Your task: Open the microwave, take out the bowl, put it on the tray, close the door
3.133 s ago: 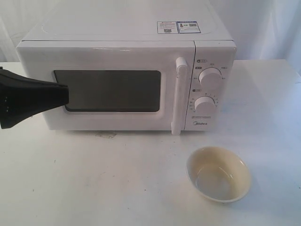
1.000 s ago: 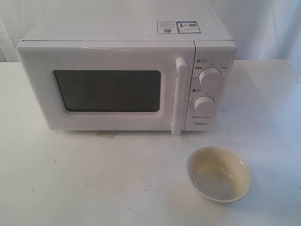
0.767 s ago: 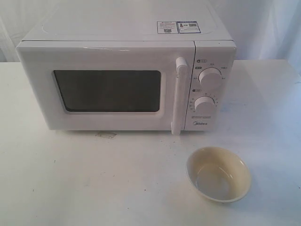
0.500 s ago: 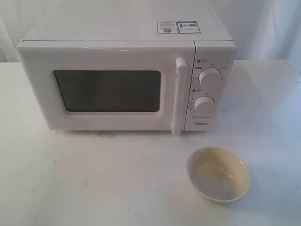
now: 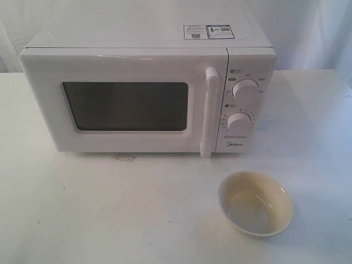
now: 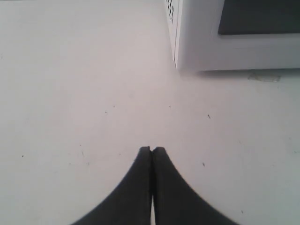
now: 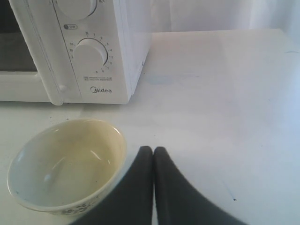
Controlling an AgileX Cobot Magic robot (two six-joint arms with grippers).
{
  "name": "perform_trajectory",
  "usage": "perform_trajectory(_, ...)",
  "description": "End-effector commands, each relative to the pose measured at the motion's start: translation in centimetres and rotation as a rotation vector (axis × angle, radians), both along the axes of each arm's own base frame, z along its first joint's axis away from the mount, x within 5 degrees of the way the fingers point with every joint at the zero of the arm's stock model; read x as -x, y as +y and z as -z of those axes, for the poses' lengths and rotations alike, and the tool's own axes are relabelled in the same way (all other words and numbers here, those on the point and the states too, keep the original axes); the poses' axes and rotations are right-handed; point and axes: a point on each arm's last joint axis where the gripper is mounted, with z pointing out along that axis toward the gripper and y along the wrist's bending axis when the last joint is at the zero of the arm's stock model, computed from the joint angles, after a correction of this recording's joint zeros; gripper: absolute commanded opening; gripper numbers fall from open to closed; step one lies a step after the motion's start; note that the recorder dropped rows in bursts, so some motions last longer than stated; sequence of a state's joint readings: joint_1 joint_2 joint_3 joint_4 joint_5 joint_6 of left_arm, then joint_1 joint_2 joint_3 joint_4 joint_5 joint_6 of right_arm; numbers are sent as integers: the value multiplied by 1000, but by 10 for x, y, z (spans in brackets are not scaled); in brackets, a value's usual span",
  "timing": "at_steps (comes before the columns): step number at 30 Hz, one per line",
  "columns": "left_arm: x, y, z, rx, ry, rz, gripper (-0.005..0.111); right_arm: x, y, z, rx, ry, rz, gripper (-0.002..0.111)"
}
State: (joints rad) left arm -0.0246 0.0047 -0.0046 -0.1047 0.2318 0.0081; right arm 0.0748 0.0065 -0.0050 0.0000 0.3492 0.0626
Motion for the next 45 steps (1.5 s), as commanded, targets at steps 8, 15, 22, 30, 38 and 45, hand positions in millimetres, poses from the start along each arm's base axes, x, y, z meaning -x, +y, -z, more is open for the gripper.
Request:
perform_trajectory(8, 0, 1, 1, -1, 0, -7, 0, 0, 0, 1, -3, -6, 6, 0)
perform_trajectory(15, 0, 1, 1, -1, 0, -7, 0, 0, 0, 1, -3, -6, 6, 0)
perform_trajectory(22, 0, 1, 1, -1, 0, -7, 0, 0, 0, 1, -3, -6, 6, 0)
perform_trajectory(30, 0, 1, 1, -1, 0, -7, 0, 0, 0, 1, -3, -6, 6, 0)
perform_trajectory(38, 0, 1, 1, -1, 0, -7, 0, 0, 0, 1, -3, -6, 6, 0)
perform_trajectory(45, 0, 1, 1, -1, 0, -7, 0, 0, 0, 1, -3, -6, 6, 0)
